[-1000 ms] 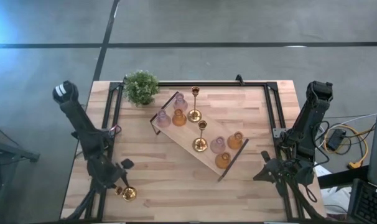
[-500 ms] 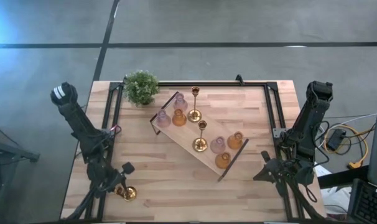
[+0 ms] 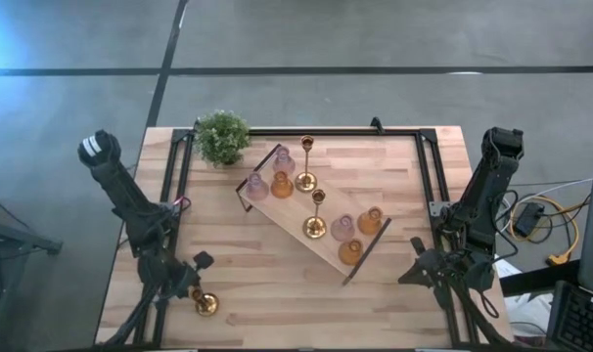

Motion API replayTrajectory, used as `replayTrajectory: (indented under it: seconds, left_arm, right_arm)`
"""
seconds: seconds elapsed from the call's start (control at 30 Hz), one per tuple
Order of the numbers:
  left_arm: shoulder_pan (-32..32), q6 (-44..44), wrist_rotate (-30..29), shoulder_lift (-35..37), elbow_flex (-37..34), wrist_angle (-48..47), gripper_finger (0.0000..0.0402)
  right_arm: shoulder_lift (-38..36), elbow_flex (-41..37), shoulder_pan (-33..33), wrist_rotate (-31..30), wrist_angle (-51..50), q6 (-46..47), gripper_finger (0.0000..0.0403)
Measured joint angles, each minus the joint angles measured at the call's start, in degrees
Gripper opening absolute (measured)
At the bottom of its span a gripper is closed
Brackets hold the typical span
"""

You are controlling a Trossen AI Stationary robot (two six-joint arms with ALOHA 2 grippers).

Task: Pick & Place candle stick holders
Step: Put the gold candle holder on the shelf

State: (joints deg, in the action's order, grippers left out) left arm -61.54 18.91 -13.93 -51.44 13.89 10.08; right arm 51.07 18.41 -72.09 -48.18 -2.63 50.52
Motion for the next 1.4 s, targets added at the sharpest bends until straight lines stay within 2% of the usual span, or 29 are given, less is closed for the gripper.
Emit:
replayTrajectory:
  seconds: [0.27,0.5,0.63,1.1,1.23,1.4]
  left_arm:
    - [5.5,2.7,-2.8,0.0,7.3,-1.1,0.0018]
    - [14.6,3.3,-6.9,-0.1,20.2,-17.8,0.0018]
    - [19.9,-0.1,-9.6,-0.2,26.3,-20.9,0.0018]
    - [40.6,-7.8,-9.8,-0.2,36.1,-22.2,0.0018]
    - [44.7,-9.8,-9.5,-1.0,39.0,-22.2,0.0018]
    - [48.9,-13.0,-6.3,-4.4,44.4,-23.9,0.0018]
  right_arm:
    - [0.0,0.0,0.0,0.1,0.0,0.0,0.0008]
    - [0.0,0.0,0.0,0.2,0.0,0.0,0.0008]
    - [0.0,0.0,0.0,0.2,0.0,-0.2,0.0008]
    - [0.0,0.0,0.0,0.2,0.0,-0.2,0.0008]
    - [0.0,0.0,0.0,0.2,0.0,-0.2,0.0008]
    - [0.0,0.0,0.0,0.2,0.0,-0.2,0.0008]
